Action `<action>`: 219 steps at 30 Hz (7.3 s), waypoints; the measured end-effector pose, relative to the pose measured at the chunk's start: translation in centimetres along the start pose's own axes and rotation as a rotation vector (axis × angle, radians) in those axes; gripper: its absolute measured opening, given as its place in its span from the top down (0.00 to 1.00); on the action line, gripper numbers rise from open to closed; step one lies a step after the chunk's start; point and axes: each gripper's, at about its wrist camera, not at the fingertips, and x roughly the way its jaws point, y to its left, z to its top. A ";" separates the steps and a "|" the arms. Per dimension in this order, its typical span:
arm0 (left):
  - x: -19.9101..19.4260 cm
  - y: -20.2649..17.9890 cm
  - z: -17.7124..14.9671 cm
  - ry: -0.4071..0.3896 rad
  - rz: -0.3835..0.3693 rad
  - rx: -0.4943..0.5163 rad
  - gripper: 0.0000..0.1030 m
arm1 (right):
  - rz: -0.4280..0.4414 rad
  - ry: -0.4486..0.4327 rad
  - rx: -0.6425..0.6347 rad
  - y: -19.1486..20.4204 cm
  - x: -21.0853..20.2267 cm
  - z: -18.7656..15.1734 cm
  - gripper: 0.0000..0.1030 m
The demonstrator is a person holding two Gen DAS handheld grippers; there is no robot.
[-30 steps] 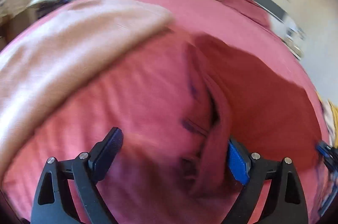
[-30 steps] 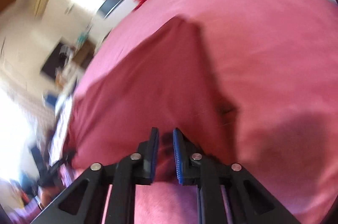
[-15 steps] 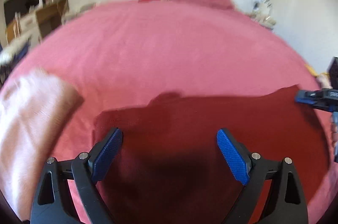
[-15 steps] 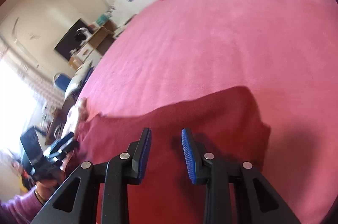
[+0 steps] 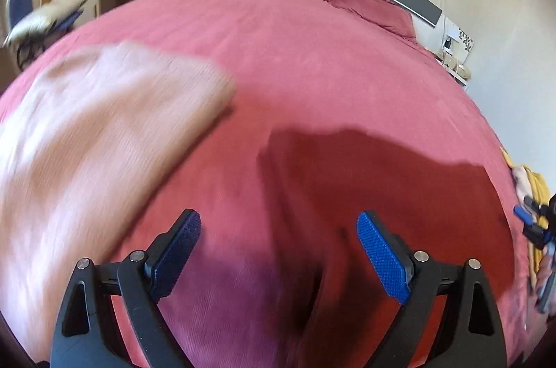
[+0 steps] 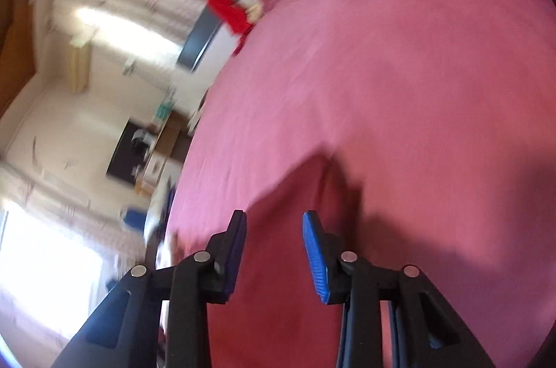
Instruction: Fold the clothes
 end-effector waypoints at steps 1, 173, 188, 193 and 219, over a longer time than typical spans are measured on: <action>-0.4 0.2 -1.2 0.007 -0.001 -0.007 0.09 | -0.014 0.022 -0.037 0.8 -0.2 -1.7 0.66; -19.2 36.0 -20.4 -0.155 -0.237 -0.826 0.81 | 0.107 0.689 -0.319 35.1 35.2 -8.3 0.96; -23.4 33.6 -21.8 -0.318 0.019 -0.723 0.68 | 0.045 0.638 -0.462 33.0 35.2 -9.8 0.68; -19.5 32.5 -19.7 -0.194 0.099 -0.616 0.64 | 0.031 0.629 -0.420 33.4 37.0 -11.4 0.91; -13.6 40.3 -12.9 -0.281 0.471 -0.606 0.32 | 0.134 0.593 -0.352 40.9 56.7 -9.5 1.00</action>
